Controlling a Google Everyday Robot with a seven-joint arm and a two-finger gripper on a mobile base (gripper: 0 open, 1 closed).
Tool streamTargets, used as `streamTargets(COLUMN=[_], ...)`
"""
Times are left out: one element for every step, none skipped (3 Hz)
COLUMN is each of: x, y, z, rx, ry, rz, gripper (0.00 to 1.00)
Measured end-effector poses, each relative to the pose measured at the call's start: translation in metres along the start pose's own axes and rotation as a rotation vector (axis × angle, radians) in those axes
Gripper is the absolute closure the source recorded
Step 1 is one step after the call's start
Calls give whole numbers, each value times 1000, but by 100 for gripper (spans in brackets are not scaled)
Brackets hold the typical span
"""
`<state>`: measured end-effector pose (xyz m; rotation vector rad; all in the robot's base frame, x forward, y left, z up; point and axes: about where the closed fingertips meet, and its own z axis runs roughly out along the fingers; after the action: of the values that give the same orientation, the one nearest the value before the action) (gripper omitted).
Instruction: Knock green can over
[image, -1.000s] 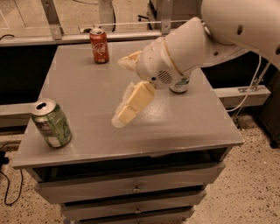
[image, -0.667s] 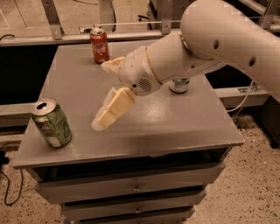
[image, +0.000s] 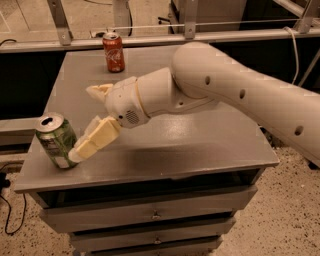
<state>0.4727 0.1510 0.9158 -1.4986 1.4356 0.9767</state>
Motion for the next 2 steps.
streamTargets(x=[6, 12], y=[11, 17], z=[29, 53], rx=[-21, -16], ry=[-71, -117], rz=[24, 44], gripper=[0, 0])
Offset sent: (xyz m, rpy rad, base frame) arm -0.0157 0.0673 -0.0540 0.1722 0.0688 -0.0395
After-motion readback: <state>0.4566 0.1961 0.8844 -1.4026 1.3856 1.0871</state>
